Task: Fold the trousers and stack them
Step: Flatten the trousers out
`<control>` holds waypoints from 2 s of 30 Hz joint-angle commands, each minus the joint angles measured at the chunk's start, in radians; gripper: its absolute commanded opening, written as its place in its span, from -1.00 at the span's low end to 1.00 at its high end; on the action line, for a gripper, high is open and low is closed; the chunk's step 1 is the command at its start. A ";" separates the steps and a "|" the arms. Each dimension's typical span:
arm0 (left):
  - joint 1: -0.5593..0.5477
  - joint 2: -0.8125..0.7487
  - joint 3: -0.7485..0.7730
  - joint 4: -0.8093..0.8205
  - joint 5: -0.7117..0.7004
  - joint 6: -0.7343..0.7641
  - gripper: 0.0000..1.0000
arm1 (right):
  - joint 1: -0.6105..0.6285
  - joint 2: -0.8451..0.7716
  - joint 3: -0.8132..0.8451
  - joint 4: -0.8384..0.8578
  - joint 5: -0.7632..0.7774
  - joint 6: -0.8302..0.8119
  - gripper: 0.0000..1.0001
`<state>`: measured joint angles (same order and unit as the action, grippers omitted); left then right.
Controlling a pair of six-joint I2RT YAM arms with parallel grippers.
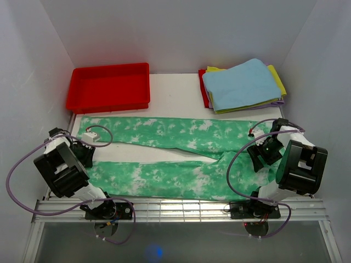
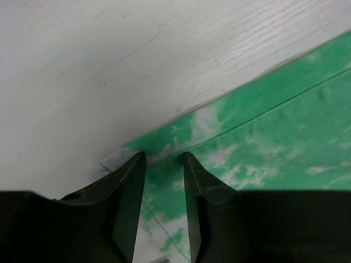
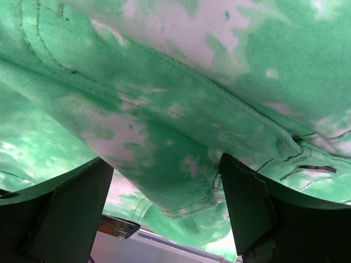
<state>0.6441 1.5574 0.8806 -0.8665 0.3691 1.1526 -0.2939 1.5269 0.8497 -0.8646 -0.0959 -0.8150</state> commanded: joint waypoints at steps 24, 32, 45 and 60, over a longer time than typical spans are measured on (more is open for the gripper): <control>0.023 0.118 0.132 0.107 -0.177 0.054 -1.00 | -0.110 0.059 0.041 0.135 0.113 -0.016 0.74; 0.003 0.024 0.181 -0.009 0.042 -0.062 -0.10 | -0.065 -0.008 0.169 -0.057 -0.123 -0.021 0.81; -0.185 0.127 0.507 0.091 0.209 -0.489 -0.10 | 0.001 0.158 0.543 -0.059 -0.266 0.150 0.39; -0.334 0.375 0.465 0.259 -0.024 -0.634 -0.26 | 0.078 0.384 0.513 0.114 -0.117 0.156 0.13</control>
<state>0.2996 1.9648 1.3956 -0.6193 0.4175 0.5083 -0.2237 1.9251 1.4017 -0.7792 -0.2604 -0.6163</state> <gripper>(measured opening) 0.384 0.570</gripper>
